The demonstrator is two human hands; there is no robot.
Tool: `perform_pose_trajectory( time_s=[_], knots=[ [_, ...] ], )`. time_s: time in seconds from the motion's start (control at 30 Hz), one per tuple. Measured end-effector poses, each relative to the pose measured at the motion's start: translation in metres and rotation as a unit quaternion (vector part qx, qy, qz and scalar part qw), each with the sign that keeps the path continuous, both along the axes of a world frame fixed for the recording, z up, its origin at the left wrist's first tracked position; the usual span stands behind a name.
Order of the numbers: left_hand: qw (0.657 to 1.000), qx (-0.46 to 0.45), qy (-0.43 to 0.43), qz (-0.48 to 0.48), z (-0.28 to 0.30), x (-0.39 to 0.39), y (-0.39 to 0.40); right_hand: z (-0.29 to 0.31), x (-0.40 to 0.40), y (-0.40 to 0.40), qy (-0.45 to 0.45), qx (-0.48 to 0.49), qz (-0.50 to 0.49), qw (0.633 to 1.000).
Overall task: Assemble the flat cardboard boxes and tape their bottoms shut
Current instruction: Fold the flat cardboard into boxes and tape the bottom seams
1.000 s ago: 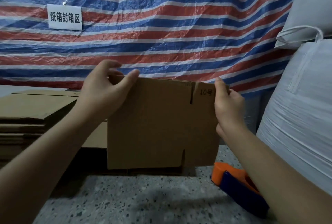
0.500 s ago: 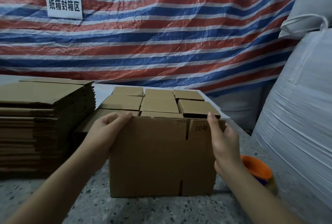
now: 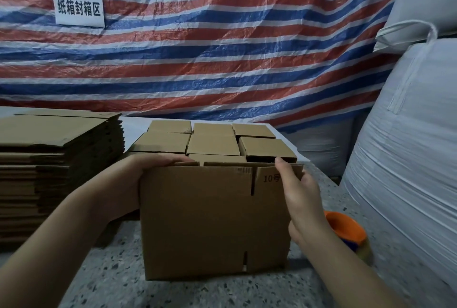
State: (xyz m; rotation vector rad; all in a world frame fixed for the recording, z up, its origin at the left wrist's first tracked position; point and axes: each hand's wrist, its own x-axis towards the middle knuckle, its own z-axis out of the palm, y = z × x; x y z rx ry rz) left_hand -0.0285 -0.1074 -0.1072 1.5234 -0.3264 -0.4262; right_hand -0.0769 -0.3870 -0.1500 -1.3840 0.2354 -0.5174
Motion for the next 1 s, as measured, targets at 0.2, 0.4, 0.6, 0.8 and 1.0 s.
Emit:
perform_pose_trajectory(
  time_s=[0.2,0.4,0.6,0.8,1.0],
  knots=[
    [0.996,-0.079,0.024,-0.013,0.008,-0.018,-0.007,0.013,-0.004,-0.008,-0.042,0.002,0.106,0.994],
    [0.986,-0.145,-0.009,0.077,-0.013,-0.046,-0.035,0.007,-0.011,-0.010,-0.019,-0.026,0.233,0.972],
    [0.985,-0.137,-0.048,0.092,-0.028,-0.053,-0.041,0.002,-0.015,-0.013,-0.016,-0.029,0.259,0.965],
    [0.965,-0.172,-0.052,0.192,-0.035,-0.060,-0.056,-0.010,-0.012,-0.004,-0.019,0.026,0.217,0.976],
    [0.962,-0.181,-0.051,0.199,-0.040,-0.062,-0.065,-0.003,-0.010,-0.003,-0.007,0.121,0.216,0.969]
  ],
)
